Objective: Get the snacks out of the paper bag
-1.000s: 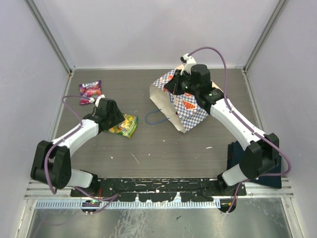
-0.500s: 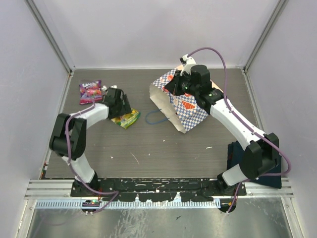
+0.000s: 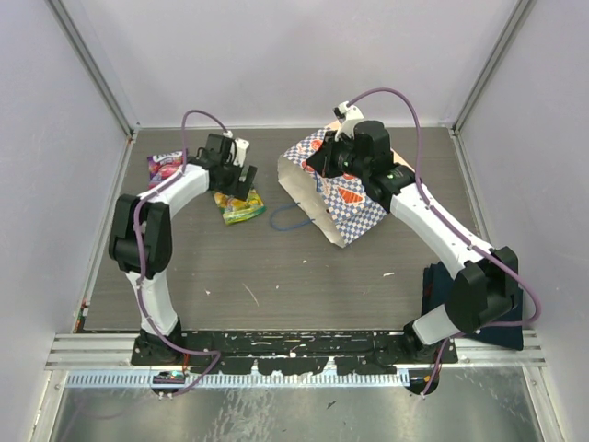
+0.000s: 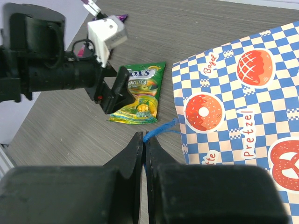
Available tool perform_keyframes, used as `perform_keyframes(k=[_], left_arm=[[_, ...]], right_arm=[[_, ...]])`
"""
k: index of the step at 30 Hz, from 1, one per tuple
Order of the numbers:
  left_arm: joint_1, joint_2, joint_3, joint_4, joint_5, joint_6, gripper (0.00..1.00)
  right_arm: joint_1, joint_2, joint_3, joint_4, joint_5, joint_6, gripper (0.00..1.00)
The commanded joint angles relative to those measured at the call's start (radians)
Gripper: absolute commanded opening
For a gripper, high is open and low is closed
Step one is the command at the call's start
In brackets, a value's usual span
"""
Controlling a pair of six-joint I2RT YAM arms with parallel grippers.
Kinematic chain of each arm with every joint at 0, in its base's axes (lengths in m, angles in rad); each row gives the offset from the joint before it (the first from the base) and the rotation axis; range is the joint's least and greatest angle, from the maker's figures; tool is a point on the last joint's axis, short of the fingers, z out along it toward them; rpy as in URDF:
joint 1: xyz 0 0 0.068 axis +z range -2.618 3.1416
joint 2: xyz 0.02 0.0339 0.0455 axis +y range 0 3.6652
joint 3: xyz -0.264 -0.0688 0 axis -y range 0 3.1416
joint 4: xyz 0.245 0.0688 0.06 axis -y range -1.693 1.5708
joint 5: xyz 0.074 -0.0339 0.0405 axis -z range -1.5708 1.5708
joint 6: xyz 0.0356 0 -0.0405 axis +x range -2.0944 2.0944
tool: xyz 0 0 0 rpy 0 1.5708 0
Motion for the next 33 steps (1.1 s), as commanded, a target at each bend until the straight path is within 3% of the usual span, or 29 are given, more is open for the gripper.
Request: perform_keyframes(k=[1, 4, 8, 13, 22, 27, 33], left_arm=[[-0.006, -0.164, -0.017, -0.003, 0.021, -0.011, 0.98], [-0.024, -0.192, -0.069, -0.007, 0.029, -0.131, 0.98], [-0.026, -0.136, -0.097, 0.004, 0.029, -0.31, 0.91], [-0.027, -0.011, -0.038, 0.024, 0.086, -0.413, 0.97], [-0.004, 0.178, 0.216, -0.131, -0.019, -0.284, 0.99], [0.04, 0.272, 0.365, -0.214, -0.036, -0.137, 1.0], [0.124, 0.378, 0.55, -0.304, 0.02, 0.028, 1.0]], right_arm=[[0.004, 0.006, 0.043, 0.029, 0.003, -0.013, 0.01], [0.004, 0.018, 0.044, 0.033, -0.006, -0.007, 0.01], [0.005, 0.018, 0.043, 0.041, -0.016, 0.001, 0.01], [0.004, 0.007, 0.043, 0.036, -0.019, -0.001, 0.01], [0.004, -0.007, 0.045, 0.017, 0.004, -0.026, 0.01], [0.003, -0.002, 0.056, 0.009, 0.009, -0.038, 0.01], [0.003, 0.01, 0.063, 0.007, 0.01, -0.039, 0.01]])
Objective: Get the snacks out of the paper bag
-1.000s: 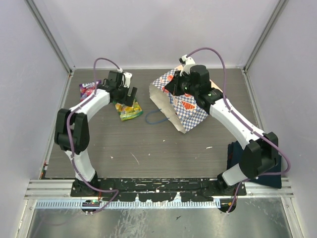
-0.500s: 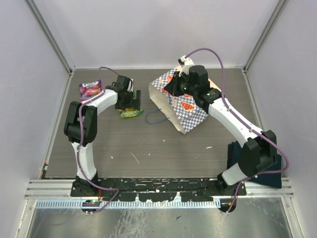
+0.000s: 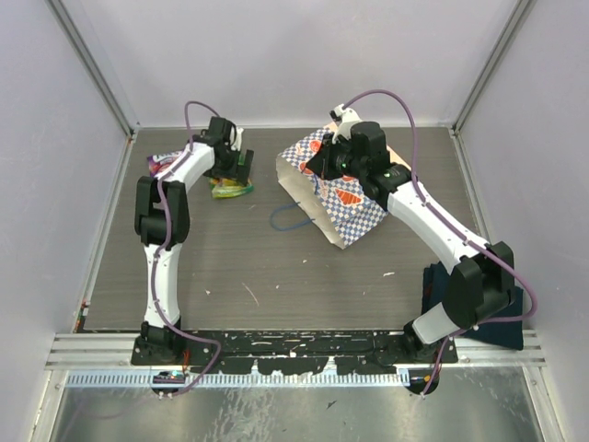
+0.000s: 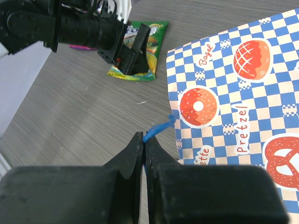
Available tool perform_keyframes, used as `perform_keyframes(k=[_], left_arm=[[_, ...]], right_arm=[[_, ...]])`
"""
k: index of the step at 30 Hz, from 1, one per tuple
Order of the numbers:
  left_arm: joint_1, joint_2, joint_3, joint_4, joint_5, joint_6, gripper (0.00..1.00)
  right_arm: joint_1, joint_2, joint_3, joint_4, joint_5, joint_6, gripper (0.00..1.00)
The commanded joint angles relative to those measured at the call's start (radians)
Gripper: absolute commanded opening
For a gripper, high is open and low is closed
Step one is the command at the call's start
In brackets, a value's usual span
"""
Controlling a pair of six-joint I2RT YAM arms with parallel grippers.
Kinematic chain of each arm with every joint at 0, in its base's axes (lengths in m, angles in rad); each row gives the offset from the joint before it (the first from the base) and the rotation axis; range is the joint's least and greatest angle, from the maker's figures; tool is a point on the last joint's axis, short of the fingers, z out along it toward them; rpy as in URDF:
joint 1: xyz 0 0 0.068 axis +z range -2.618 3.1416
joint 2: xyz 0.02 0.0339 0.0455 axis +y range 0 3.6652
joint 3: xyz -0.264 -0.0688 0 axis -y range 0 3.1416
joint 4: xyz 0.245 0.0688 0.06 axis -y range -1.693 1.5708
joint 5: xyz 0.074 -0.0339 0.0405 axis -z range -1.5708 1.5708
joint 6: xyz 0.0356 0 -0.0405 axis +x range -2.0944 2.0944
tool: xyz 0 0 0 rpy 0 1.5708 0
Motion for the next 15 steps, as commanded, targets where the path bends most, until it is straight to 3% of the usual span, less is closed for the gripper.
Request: perform_keyframes(k=[1, 7, 15], left_arm=[[0.08, 0.068, 0.144, -0.101, 0.04, 0.175, 1.0], [0.106, 0.164, 0.339, -0.234, 0.169, 0.293, 0.99], [0.104, 0.22, 0.407, -0.277, 0.258, 0.382, 0.99]], right_arm=[[0.003, -0.014, 0.062, 0.028, 0.011, -0.014, 0.01], [0.003, -0.008, 0.069, 0.026, 0.009, -0.011, 0.01], [0.003, 0.0, 0.075, 0.019, 0.011, -0.009, 0.01]])
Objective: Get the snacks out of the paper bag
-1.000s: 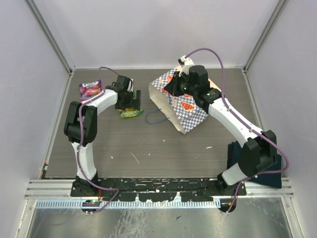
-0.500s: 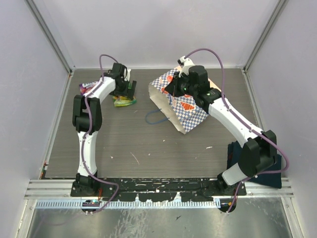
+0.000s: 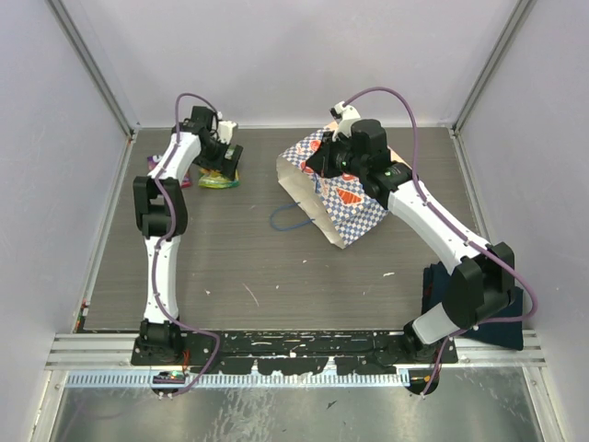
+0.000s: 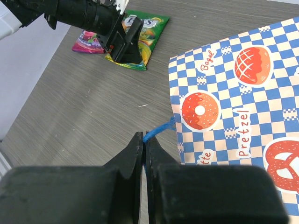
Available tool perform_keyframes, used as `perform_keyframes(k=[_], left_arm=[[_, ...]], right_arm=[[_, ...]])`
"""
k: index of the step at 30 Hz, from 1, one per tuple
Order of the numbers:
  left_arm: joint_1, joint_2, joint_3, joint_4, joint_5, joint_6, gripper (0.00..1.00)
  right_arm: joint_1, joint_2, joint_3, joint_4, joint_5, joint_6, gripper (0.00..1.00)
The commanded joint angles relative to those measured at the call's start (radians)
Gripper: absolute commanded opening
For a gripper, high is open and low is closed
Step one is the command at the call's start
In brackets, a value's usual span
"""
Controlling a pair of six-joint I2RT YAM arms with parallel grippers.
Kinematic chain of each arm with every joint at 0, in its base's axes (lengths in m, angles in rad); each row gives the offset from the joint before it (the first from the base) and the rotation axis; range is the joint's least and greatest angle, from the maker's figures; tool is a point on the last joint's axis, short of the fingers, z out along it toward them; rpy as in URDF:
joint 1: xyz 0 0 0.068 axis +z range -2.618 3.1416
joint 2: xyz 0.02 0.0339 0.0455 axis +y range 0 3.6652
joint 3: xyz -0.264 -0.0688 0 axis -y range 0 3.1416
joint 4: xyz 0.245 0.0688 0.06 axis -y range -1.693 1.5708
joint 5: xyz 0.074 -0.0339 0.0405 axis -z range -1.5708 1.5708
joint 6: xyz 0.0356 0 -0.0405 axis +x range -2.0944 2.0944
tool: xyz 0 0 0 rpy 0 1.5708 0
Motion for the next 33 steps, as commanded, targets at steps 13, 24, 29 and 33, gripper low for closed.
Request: perform_keyframes(k=[13, 24, 29, 33], left_arm=[[-0.015, -0.162, 0.026, -0.026, 0.017, 0.041, 0.98], [-0.247, -0.711, -0.971, 1.167, 0.494, -0.749, 0.98], [-0.465, -0.671, -1.024, 1.299, 0.271, -0.795, 0.98], [-0.516, -0.577, -1.024, 1.422, 0.142, -0.894, 0.93]], right_arm=[[0.003, -0.009, 0.069, 0.006, 0.014, -0.013, 0.01], [0.003, -0.059, 0.14, -0.052, 0.168, 0.016, 0.01], [0.001, -0.077, 0.122, -0.046, 0.182, 0.027, 0.01], [0.001, -0.092, 0.105, -0.036, 0.161, 0.045, 0.01]])
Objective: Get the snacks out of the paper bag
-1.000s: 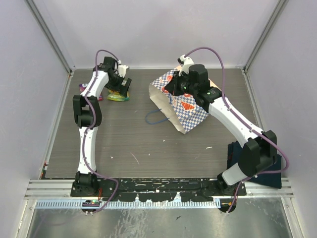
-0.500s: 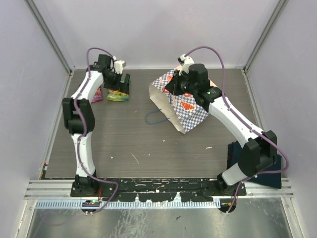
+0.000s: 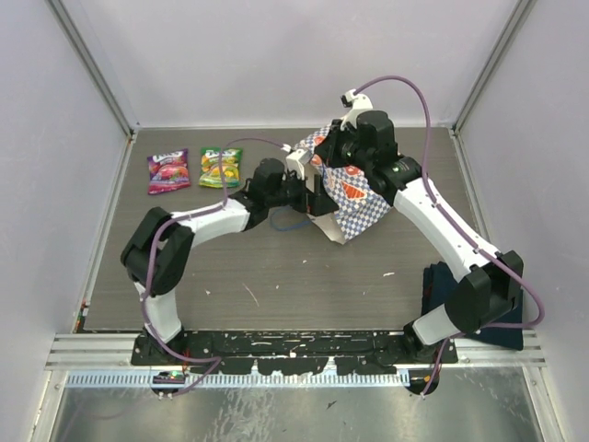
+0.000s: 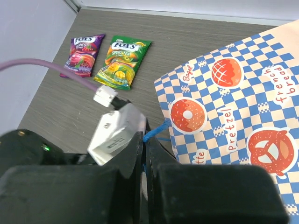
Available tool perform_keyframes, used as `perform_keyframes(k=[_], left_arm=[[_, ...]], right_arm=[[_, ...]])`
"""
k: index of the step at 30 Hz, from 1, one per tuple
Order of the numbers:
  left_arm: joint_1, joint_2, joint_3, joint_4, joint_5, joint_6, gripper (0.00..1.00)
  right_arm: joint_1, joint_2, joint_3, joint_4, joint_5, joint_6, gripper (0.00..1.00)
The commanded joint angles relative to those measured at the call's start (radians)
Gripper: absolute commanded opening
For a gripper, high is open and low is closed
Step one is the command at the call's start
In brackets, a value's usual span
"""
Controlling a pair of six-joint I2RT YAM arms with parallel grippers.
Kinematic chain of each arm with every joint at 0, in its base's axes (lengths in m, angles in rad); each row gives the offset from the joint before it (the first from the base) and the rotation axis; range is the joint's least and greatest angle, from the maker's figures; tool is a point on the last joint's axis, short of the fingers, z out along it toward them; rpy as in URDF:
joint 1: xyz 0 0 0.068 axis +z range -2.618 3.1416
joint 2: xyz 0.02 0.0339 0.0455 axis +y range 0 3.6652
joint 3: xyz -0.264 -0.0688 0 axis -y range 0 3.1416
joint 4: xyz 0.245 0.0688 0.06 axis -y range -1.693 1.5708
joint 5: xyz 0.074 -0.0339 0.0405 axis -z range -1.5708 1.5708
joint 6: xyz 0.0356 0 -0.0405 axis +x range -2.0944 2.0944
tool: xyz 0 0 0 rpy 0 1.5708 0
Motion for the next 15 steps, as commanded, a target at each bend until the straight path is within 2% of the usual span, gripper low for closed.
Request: perform_keyframes(k=[1, 4, 6, 13, 15], left_arm=[[0.001, 0.079, -0.006, 0.323, -0.172, -0.178, 0.91], [-0.011, 0.138, 0.005, 0.359, -0.235, -0.219, 0.79], [-0.023, 0.172, 0.014, 0.353, -0.272, -0.212, 0.75], [-0.051, 0.235, -0.006, 0.376, -0.387, -0.185, 0.72], [-0.052, 0.223, -0.046, 0.434, -0.389, -0.175, 0.75]], right_arm=[[0.0, -0.072, 0.01, 0.046, 0.009, 0.019, 0.01], [0.0, -0.093, -0.007, 0.051, 0.007, 0.021, 0.01], [0.0, -0.106, -0.023, 0.053, -0.001, 0.022, 0.01], [0.0, -0.131, -0.054, 0.06, -0.007, 0.018, 0.01], [0.0, -0.14, -0.06, 0.06, -0.005, 0.013, 0.01]])
